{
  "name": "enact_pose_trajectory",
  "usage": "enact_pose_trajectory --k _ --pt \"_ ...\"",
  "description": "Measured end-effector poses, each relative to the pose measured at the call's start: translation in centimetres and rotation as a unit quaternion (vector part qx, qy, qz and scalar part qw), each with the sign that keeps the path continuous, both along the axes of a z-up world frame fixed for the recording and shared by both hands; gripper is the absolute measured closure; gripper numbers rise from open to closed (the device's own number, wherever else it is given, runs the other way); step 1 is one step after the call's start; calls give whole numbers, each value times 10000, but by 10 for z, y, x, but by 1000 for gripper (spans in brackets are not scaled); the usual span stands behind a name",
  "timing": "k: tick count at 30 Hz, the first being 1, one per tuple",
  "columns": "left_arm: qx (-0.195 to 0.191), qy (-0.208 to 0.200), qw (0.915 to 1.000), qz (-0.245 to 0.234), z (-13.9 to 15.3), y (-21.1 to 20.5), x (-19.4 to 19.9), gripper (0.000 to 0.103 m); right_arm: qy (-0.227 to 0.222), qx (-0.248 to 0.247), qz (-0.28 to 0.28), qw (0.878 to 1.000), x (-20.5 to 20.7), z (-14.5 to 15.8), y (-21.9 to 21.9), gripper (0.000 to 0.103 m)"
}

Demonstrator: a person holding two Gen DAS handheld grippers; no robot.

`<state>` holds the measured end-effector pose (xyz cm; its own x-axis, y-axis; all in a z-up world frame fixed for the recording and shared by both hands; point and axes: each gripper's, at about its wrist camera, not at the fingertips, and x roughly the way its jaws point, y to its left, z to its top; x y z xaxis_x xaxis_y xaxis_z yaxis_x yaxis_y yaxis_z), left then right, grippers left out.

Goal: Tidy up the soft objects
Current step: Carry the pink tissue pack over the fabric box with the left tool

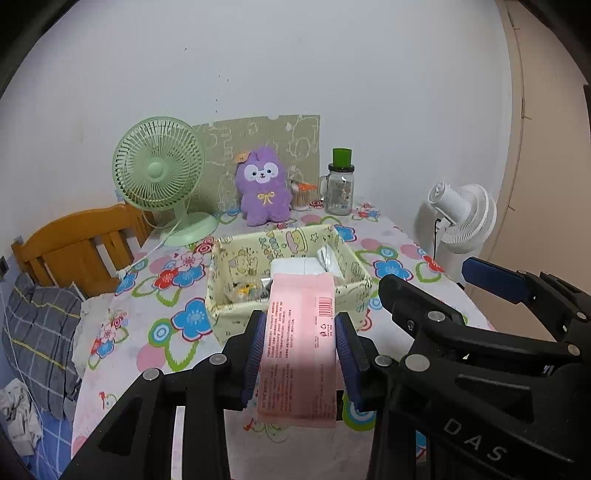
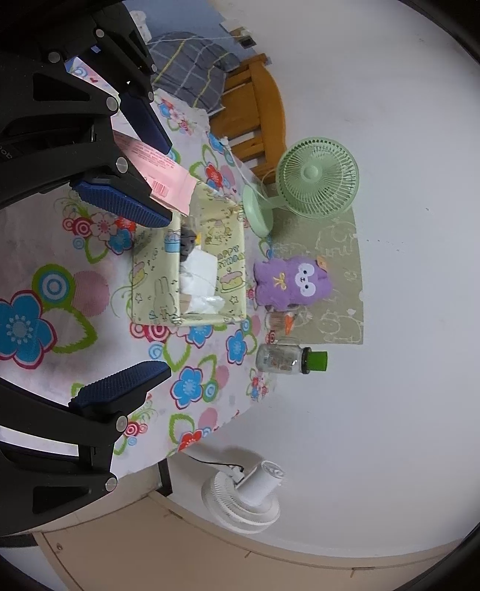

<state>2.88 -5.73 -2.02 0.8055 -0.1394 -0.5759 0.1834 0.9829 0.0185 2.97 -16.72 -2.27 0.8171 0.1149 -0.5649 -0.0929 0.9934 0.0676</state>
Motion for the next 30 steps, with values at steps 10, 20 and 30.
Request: enact_pose_trajectory --k 10,20,30 --pt "-31 -55 10000 27 12 3 17 64 -34 32 1 10000 20 14 3 25" --pt "-112 -48 9999 74 18 10 37 64 -16 -42 11 10000 40 20 9 25" --pt "-153 5 9998 102 19 15 57 64 44 -25 37 10000 63 22 13 25"
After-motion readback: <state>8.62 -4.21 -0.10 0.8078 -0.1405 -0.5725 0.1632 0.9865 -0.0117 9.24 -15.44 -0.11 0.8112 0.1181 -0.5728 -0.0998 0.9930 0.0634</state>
